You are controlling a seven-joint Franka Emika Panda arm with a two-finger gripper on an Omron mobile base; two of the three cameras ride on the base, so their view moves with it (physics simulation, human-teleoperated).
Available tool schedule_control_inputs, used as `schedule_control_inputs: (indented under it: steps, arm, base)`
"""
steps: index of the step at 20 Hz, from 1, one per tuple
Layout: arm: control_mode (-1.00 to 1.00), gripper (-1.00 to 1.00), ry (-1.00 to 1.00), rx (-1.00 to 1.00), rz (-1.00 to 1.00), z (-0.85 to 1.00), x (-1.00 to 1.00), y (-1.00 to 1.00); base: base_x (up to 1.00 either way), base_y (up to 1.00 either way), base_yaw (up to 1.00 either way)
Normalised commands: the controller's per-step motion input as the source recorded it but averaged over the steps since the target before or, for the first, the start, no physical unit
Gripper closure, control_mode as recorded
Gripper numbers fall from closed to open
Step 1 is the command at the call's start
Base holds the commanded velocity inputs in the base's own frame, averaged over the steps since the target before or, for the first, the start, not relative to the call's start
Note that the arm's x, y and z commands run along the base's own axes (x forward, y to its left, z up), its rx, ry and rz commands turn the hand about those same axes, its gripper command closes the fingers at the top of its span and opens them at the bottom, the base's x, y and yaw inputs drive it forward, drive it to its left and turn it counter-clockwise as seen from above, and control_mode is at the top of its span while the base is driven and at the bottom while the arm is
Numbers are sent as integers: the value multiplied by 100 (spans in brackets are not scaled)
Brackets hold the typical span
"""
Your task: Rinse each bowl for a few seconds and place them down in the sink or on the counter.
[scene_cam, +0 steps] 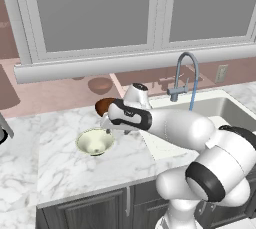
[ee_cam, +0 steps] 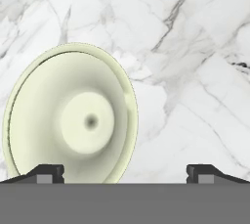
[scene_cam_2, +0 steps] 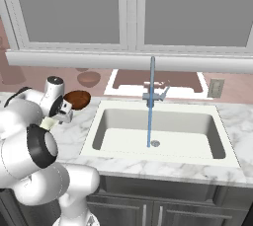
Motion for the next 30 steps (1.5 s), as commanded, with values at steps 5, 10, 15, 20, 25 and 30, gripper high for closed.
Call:
schedule_control_inputs:
  steps: [5,10,15,20,25,30]
  arm:
    - [-100,-100,0,0,5,-16,0,8]
    - [-100,-100,0,0,5,-20,0,8]
    - [-100,-100,0,0,6,-19,0,5]
    - [-100,-100,0,0,5,-16,0,5]
    - [-100,-100,0,0,6,-13,0,3]
    - [-100,-100,-1,0,5,-12,1,4]
  base:
    - [0,0,0]
    - [0,0,0]
    - [0,0,0]
    - [0,0,0]
    - [0,0,0]
    - [0,0,0]
